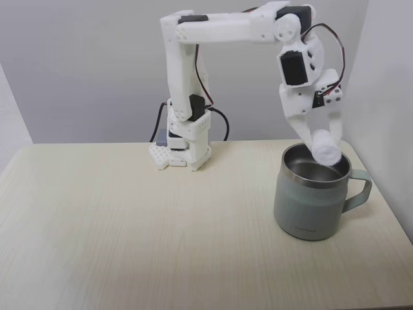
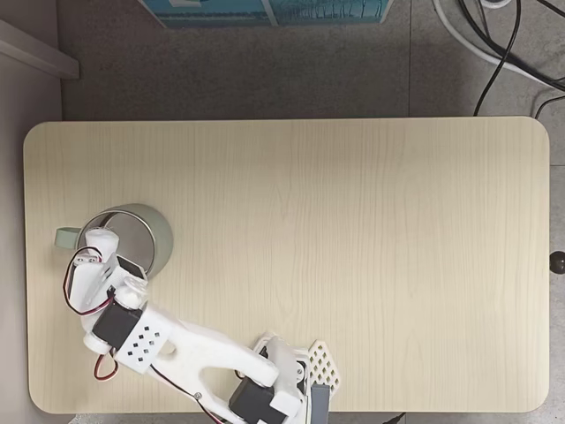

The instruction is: Grasp a dressing and put it in the cup.

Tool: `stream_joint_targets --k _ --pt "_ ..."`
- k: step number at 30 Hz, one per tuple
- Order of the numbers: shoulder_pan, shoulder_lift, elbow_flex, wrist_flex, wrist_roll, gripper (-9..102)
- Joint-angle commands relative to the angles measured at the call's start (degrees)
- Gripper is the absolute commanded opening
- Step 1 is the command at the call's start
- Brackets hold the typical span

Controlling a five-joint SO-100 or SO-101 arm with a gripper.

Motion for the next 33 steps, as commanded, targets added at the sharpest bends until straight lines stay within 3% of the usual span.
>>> stream_joint_targets --k 1,5,33 --pt "1.7 -5.5 -1.6 0.3 0.2 22" --pt "2.1 -8.7 -4.8 -0.3 0.5 26" --pt "3.2 -10.0 -4.6 -0.9 -1.8 25"
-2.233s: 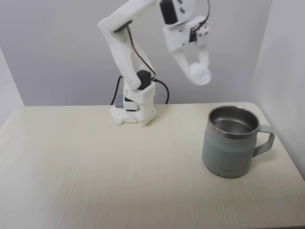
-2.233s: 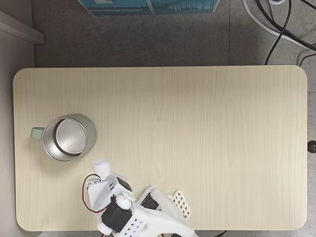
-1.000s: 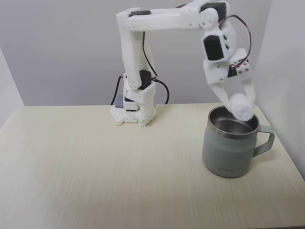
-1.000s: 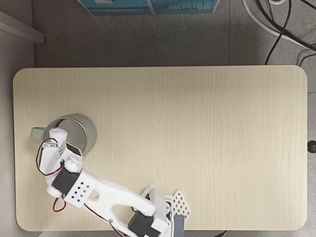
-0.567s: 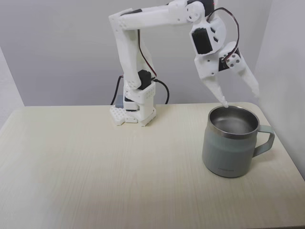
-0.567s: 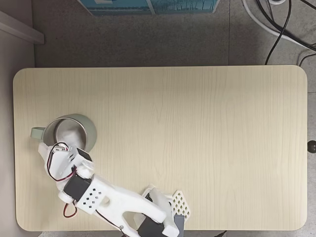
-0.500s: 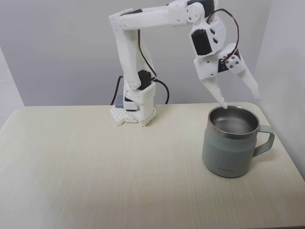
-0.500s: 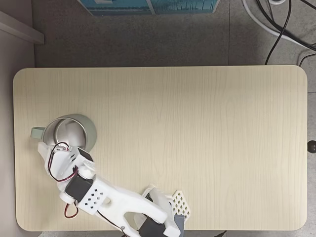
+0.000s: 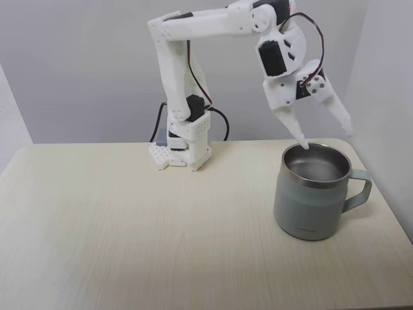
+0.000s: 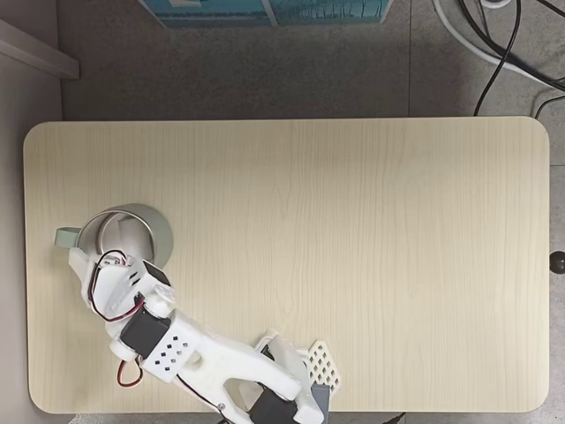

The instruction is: Grasp a dressing and put it in the cup.

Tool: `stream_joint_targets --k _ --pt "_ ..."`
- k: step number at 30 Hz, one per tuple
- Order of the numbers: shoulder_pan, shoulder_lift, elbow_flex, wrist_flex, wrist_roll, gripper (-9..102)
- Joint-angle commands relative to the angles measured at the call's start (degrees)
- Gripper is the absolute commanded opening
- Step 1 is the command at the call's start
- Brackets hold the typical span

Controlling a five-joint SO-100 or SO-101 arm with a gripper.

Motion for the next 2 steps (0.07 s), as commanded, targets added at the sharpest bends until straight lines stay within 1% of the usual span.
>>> stream_joint_targets --k 1,2 --pt "0.5 -1.6 1.1 0.5 -1.1 25" --pt "0.9 -1.8 1.1 0.5 -1.3 25"
